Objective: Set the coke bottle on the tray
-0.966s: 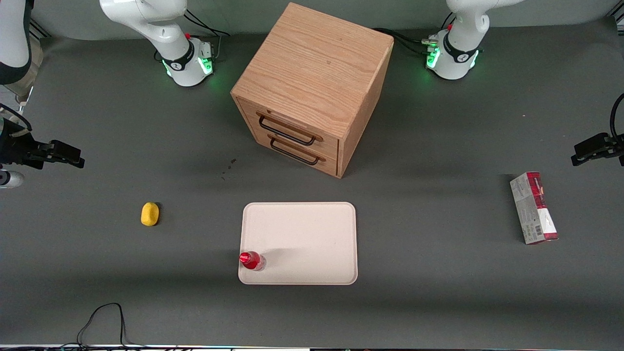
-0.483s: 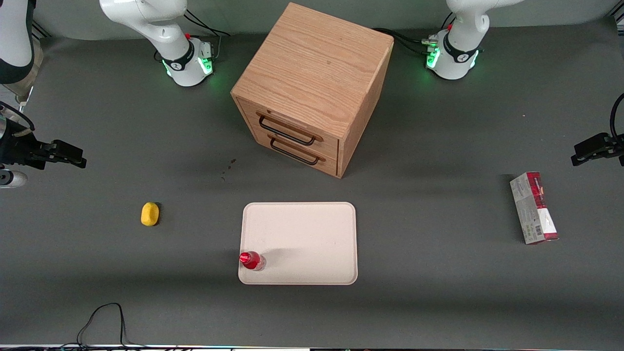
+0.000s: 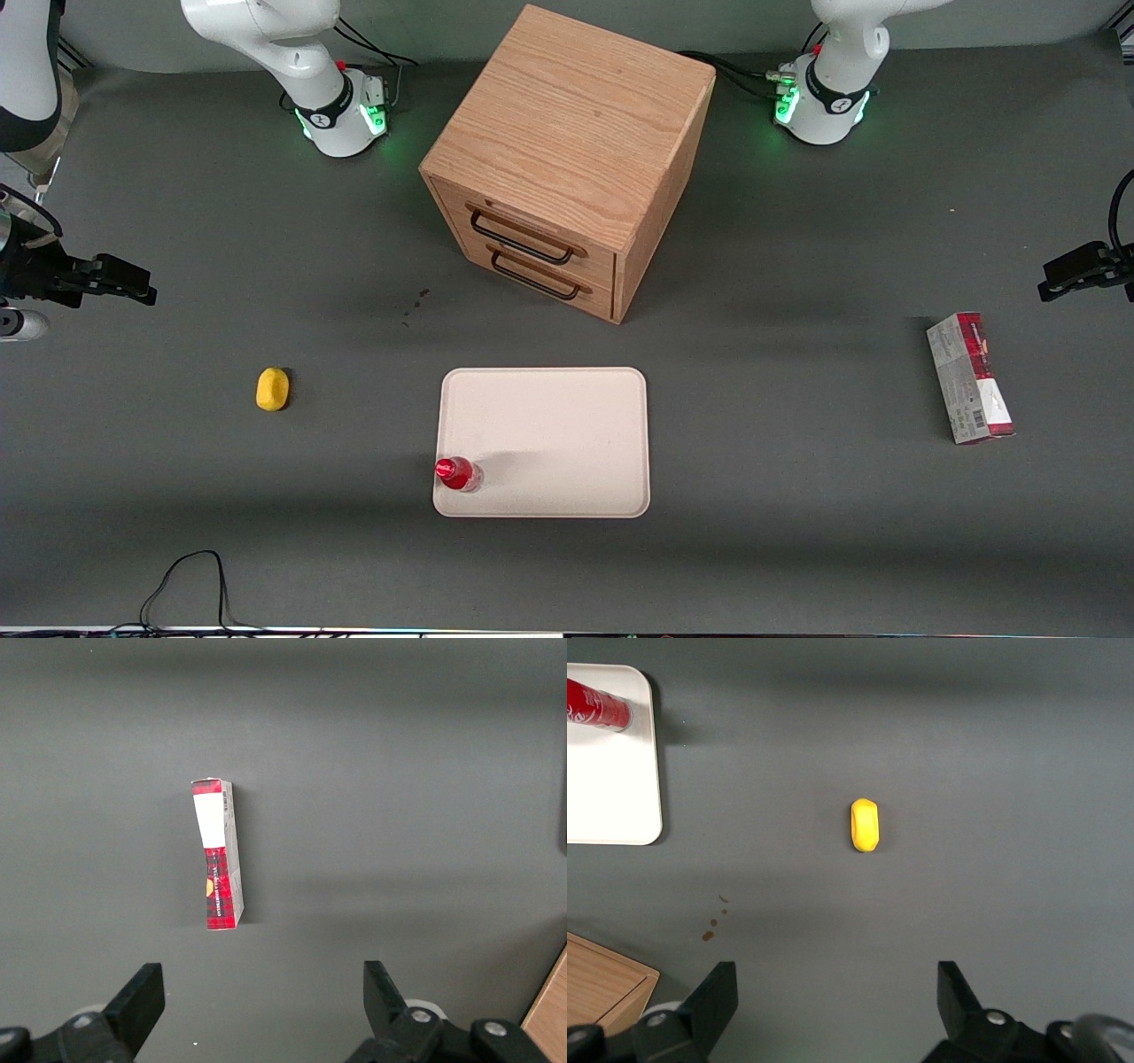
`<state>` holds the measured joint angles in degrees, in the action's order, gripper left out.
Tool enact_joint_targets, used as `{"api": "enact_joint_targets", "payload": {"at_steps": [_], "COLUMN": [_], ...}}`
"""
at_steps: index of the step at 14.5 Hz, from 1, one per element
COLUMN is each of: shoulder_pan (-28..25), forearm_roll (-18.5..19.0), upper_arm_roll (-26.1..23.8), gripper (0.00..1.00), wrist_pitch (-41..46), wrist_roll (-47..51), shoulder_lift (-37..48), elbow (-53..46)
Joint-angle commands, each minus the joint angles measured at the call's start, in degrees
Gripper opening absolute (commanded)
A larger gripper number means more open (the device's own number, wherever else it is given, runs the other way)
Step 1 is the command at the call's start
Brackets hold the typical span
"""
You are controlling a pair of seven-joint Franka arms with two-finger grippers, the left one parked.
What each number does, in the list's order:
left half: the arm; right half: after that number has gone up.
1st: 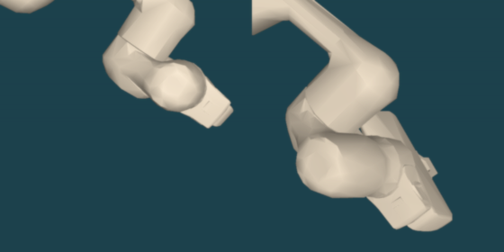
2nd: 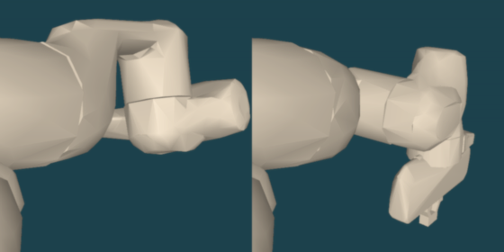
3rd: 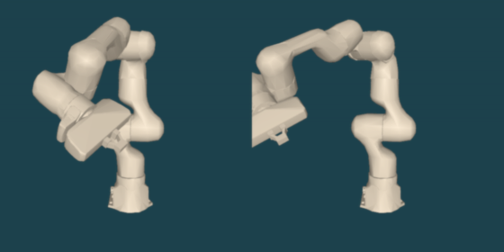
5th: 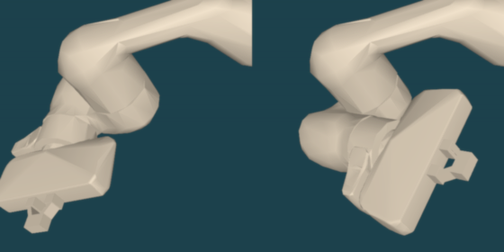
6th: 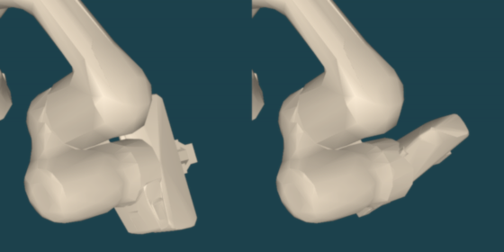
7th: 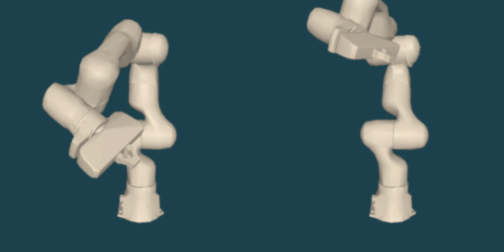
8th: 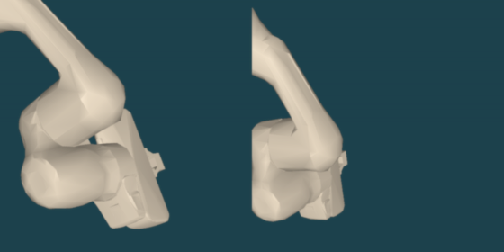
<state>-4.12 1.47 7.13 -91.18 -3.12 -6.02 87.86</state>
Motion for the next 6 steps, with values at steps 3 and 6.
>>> {"api": "enact_joint_targets", "payload": {"at_steps": [3, 6], "shoulder_pan": [-0.28, -0.28], "forearm_roll": [-0.06, -0.67], "upper_arm_roll": [0.25, 0.34], "gripper": [1.0, 1.0], "wrist_pitch": [0.12, 0.21], "wrist_roll": [0.04, -0.14], "shoulder_lift": [1.54, 1.63], "elbow": [1.08, 1.08]}}
